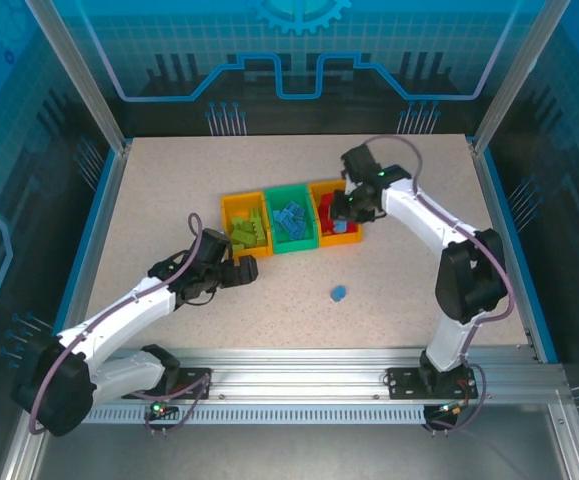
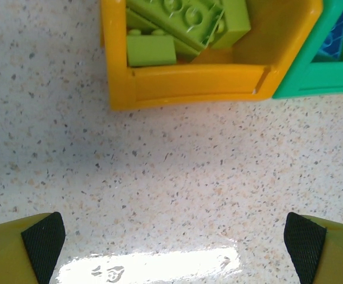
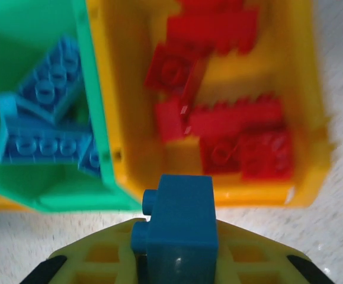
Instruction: Sort the legos into containers by color
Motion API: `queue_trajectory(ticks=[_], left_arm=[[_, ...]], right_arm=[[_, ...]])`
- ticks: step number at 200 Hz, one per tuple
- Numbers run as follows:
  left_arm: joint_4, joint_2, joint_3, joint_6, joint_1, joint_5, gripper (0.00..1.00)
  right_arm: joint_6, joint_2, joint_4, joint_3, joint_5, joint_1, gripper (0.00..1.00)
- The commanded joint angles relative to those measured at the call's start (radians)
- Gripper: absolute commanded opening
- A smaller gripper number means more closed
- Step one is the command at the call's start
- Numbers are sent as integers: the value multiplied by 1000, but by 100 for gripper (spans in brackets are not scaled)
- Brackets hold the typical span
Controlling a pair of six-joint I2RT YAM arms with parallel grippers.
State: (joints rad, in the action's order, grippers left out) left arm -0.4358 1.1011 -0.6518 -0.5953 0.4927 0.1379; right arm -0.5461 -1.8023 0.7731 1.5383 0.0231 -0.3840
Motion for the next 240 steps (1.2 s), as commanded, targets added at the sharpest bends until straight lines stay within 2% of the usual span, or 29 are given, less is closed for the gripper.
queue_trajectory(ticks=[1,38,75,84,97,105,128,146,167,199,215,240], left_arm=[[22,-3,15,-42,15,-23,99],[14,17,-4,-52,53,-6,99],[7,26,-4,-62,64,2,99],[5,26,-1,-64,65,3,99],[2,22,4,-67,64,3,99],[1,22,7,-68,65,3,99],[7,20,19,-73,67,3,99],[12,24,23,-75,70,1,99],[20,27,29,-78,77,8,99],[29,38,35,-83,85,2,99],[26,35,35,-83,86,6,99],[27,27,34,-84,88,3,99]], right_arm=[[59,-87,15,104,0,27,20],[89,-259,76,292,-13,57,21],[85,-334,97,361,5,62,24],[85,-335,95,357,2,62,36],[87,-324,94,347,0,60,69],[90,-302,86,328,-2,56,78],[111,-187,28,221,-14,31,85],[133,-75,11,103,-80,-8,89],[133,69,-17,-95,-125,-52,92],[158,263,-102,-410,-100,-123,92],[132,318,-98,-491,-141,-135,92],[114,365,-132,-533,-118,-116,92]])
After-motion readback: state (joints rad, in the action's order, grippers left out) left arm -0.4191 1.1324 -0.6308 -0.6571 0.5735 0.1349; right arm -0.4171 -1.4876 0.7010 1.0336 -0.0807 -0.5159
